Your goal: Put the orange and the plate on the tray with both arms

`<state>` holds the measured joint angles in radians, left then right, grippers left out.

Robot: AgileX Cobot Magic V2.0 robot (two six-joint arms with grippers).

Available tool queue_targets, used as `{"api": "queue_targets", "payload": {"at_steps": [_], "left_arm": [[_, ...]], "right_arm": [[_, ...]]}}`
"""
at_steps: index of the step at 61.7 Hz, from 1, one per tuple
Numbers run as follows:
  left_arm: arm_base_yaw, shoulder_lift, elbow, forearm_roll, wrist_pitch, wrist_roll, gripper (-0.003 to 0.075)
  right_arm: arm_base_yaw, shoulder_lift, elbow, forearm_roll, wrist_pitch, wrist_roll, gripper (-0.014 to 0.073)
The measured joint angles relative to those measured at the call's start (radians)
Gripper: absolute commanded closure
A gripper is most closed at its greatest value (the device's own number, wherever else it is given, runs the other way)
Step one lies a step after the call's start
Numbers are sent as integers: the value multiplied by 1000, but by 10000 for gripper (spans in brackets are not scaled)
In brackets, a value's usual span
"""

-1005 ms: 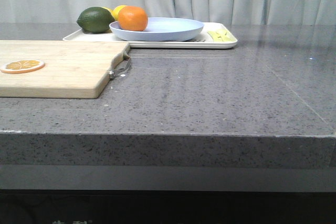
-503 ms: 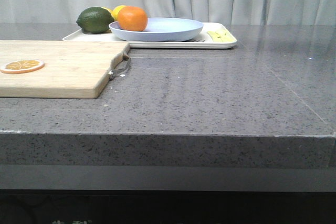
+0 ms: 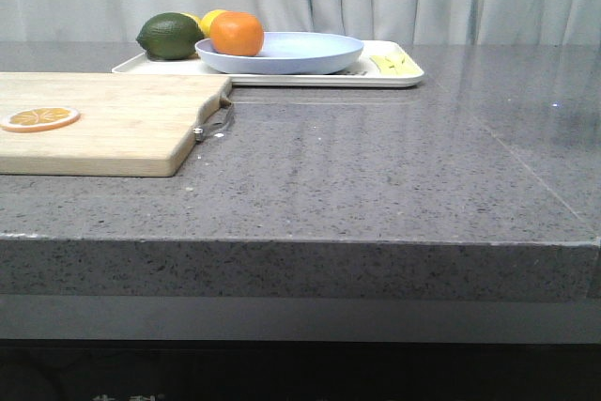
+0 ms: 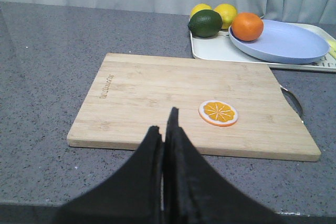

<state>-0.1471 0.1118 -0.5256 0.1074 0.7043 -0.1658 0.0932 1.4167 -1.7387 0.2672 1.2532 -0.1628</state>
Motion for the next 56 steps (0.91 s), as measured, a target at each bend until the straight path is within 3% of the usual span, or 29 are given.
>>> {"api": "queue_targets", "payload": {"at_steps": [14,39,56], "left_arm": [[0,0,0,0,0,0,738],[0,0,0,0,0,0,738],[0,0,0,0,0,0,738]], "right_arm": [[0,-293,410,0,-262,-85,654],[0,-806,1134,0,-717,-98,654],[0,-1152,1393,0,-876,-98,654]]}}
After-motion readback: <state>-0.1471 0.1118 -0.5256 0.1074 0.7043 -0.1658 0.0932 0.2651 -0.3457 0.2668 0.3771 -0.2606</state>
